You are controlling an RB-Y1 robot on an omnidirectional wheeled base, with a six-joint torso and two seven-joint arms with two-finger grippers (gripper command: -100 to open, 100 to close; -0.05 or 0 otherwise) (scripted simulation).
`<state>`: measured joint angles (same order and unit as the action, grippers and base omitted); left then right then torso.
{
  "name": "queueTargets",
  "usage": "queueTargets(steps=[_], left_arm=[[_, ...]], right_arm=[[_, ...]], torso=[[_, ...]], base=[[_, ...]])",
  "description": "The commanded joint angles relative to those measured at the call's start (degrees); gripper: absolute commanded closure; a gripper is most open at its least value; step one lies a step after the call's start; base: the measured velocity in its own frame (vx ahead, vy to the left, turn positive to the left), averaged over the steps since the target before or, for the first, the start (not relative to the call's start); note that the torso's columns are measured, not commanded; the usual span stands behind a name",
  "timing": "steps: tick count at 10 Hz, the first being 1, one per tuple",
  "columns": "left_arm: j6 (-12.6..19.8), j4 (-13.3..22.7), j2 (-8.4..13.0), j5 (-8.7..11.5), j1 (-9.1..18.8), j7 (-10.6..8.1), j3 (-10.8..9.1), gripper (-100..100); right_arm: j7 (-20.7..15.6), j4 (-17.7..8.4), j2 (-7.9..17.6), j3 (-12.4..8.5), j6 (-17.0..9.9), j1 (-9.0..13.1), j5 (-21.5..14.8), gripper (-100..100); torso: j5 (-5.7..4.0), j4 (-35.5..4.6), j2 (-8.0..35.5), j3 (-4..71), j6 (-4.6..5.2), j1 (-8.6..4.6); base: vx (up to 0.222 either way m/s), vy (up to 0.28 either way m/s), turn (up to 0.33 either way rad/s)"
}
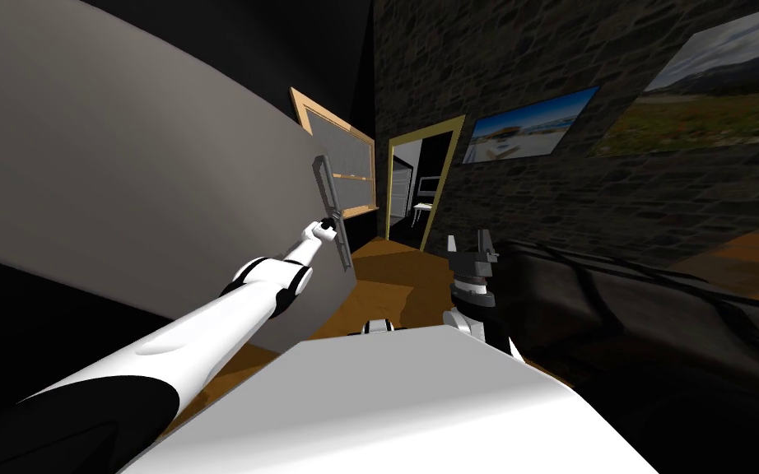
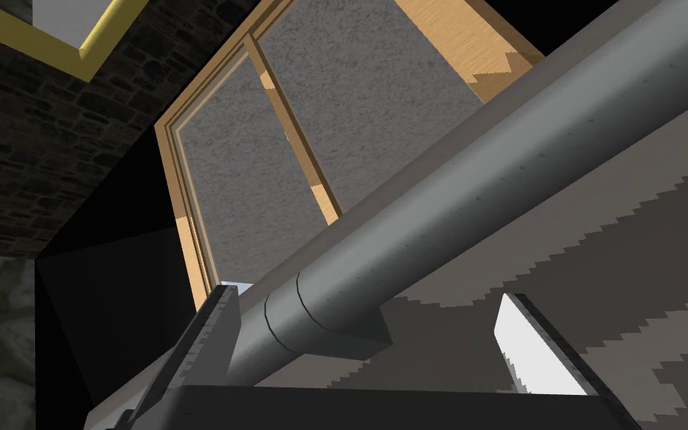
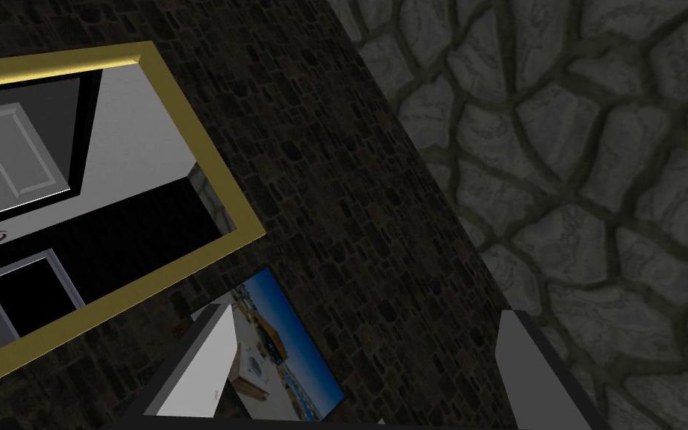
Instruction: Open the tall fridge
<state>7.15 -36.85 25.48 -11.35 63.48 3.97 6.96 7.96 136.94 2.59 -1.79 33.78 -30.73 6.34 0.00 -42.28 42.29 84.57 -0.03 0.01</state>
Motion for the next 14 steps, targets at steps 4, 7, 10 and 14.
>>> queueTargets(steps=[4, 7, 10, 14], left_arm=[[0.12, 5.38, 1.03, -0.91, 3.75, 0.81, 0.10, -100], [0.91, 9.22, 2.45, -1.58, 6.89, 1.59, 0.42, -100], [1.25, 10.72, 3.15, -1.84, 8.20, 1.89, 0.55, -100], [1.26, 10.52, 3.03, -2.03, 7.99, 1.84, 0.39, 100]], right_arm=[[0.00, 0.00, 0.00, 0.00, 0.00, 0.00, 0.00, 0], [0.00, 0.00, 0.00, 0.00, 0.00, 0.00, 0.00, 0], [0.00, 0.00, 0.00, 0.00, 0.00, 0.00, 0.00, 0], [0.00, 0.00, 0.00, 0.00, 0.00, 0.00, 0.00, 0]], torso=[[0.00, 0.00, -0.01, 0.00, 0.01, -0.01], [-0.01, -0.01, 0.00, 0.00, 0.04, -0.04], [0.00, 0.00, 0.01, 0.00, 0.03, 0.01], [0.00, 0.00, 0.00, 0.00, 0.03, 0.00]], base=[[0.008, -0.011, -0.042], [0.008, -0.013, -0.067], [0.004, -0.006, -0.020], [0.001, -0.001, -0.003]])
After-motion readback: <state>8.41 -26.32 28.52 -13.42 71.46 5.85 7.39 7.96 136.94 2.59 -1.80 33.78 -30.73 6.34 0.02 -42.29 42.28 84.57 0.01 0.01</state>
